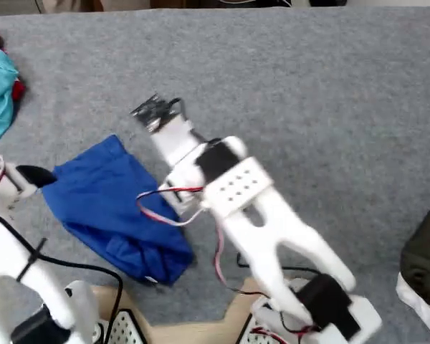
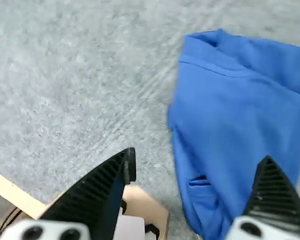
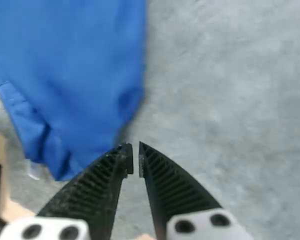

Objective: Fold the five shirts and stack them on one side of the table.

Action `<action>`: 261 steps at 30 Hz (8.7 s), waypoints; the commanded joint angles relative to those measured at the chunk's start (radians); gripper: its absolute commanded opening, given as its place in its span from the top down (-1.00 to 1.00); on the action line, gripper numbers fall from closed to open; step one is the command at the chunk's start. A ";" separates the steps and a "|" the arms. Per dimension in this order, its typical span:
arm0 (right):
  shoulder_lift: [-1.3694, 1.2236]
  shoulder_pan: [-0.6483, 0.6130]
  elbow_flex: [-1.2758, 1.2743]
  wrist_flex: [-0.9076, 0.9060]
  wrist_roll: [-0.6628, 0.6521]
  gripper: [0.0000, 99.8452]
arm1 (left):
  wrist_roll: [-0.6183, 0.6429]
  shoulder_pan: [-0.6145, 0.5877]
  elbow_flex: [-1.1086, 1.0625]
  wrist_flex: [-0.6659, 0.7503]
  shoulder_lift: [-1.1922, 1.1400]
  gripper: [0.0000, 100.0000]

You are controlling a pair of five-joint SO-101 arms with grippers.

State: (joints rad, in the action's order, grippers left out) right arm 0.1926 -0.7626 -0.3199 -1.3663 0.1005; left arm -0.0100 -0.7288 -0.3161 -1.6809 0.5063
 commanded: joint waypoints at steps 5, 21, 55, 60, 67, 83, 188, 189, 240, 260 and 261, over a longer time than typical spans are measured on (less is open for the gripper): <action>-0.303 -0.159 0.185 -0.087 0.038 0.50 | -0.002 -0.021 -0.100 0.130 -0.082 0.27; -0.835 -0.183 0.753 -0.370 0.038 1.00 | -0.003 -0.018 -0.170 0.229 -0.159 0.27; -0.792 0.664 0.814 -0.414 -0.347 0.98 | 0.003 0.425 -0.180 0.356 -0.160 0.96; -0.757 0.668 0.822 -0.416 -0.358 0.68 | 0.003 0.462 -0.180 0.353 -0.160 0.96; -0.628 0.630 0.825 -0.414 -0.359 0.45 | 0.000 0.456 -0.172 0.301 -0.153 0.96; -0.390 0.437 0.418 -0.414 -0.359 0.96 | -0.002 0.400 -0.180 0.298 -0.150 0.96; 0.518 0.529 0.725 -0.319 -0.080 0.99 | 0.005 0.727 0.089 0.249 -0.160 0.96; 0.521 0.542 0.676 -0.322 -0.089 0.99 | 0.005 0.727 0.081 0.249 -0.160 0.96; 0.615 1.333 -0.568 0.241 -0.631 0.99 | 0.222 1.175 0.769 0.308 -1.070 0.69; 0.615 1.333 -0.567 0.241 -0.632 0.99 | 0.195 1.100 1.277 -0.021 -1.438 0.96; 0.615 1.333 -0.565 0.241 -0.632 0.99 | 0.195 1.091 1.315 -0.040 -1.438 0.96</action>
State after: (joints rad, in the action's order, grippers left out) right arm 0.7956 0.5600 -0.8876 -1.1408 -0.5240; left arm 0.1895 0.4158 0.8915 -1.6625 -0.9390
